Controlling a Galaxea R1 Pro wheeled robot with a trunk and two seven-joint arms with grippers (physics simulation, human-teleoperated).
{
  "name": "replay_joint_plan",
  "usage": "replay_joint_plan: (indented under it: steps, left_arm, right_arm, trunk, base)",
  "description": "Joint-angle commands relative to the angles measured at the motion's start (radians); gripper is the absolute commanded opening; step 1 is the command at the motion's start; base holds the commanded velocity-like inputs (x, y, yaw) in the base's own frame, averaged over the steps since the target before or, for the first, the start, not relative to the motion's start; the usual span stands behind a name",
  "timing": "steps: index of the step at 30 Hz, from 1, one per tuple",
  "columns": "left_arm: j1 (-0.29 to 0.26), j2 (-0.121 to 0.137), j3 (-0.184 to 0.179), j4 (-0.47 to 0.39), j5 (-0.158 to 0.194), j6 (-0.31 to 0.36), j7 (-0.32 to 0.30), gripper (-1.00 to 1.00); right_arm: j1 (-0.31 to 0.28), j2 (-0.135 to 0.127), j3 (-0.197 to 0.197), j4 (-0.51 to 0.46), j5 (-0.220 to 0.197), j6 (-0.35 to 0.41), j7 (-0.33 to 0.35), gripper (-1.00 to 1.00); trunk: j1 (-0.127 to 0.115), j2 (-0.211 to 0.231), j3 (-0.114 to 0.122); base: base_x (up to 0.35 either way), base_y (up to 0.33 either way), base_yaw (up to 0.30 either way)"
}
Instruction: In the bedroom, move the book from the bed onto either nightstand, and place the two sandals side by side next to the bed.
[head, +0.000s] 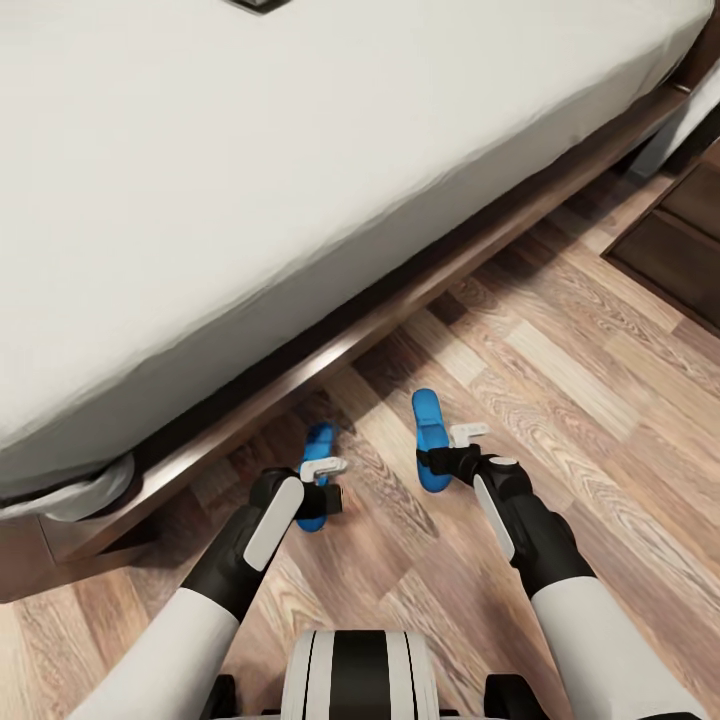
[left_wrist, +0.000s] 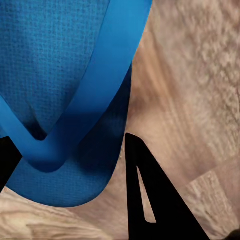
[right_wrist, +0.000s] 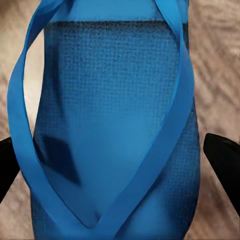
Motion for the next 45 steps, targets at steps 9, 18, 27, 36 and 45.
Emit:
replay_joint_plan:
  steps: [9,18,27,36,45]
  left_arm:
    - [0.003,-0.001,-0.001,0.034,0.011,-0.040,0.009,-1.00]
    - [0.041,-0.002,-0.001,0.050,0.008,-0.143,0.019,-1.00]
    - [0.112,0.003,-0.001,0.053,0.004,-0.269,0.021,-1.00]
    - [0.136,0.008,0.000,0.053,0.002,-0.341,0.020,-1.00]
    - [0.137,0.011,0.001,0.052,0.003,-0.334,0.006,-1.00]
  right_arm:
    - [0.001,0.000,0.005,0.000,-0.001,0.005,0.001,-1.00]
    - [0.009,0.000,0.015,0.002,0.062,0.006,0.001,-1.00]
    - [0.016,0.000,0.017,0.006,0.072,0.006,0.056,-1.00]
    - [0.020,0.001,0.056,0.015,0.074,0.006,0.058,-1.00]
    - [0.029,0.003,0.072,0.016,0.074,0.006,0.058,-1.00]
  trunk:
    - [0.000,0.000,-0.001]
    - [0.000,0.000,-0.001]
    - [0.000,0.000,-0.001]
    - [0.000,0.000,-0.001]
    - [0.000,0.000,-0.001]
  base:
    - [0.000,0.000,0.286]
    - [0.000,0.000,0.286]
    - [0.000,0.000,0.084]
    - [0.000,0.000,0.228]
    - [0.000,0.000,0.228]
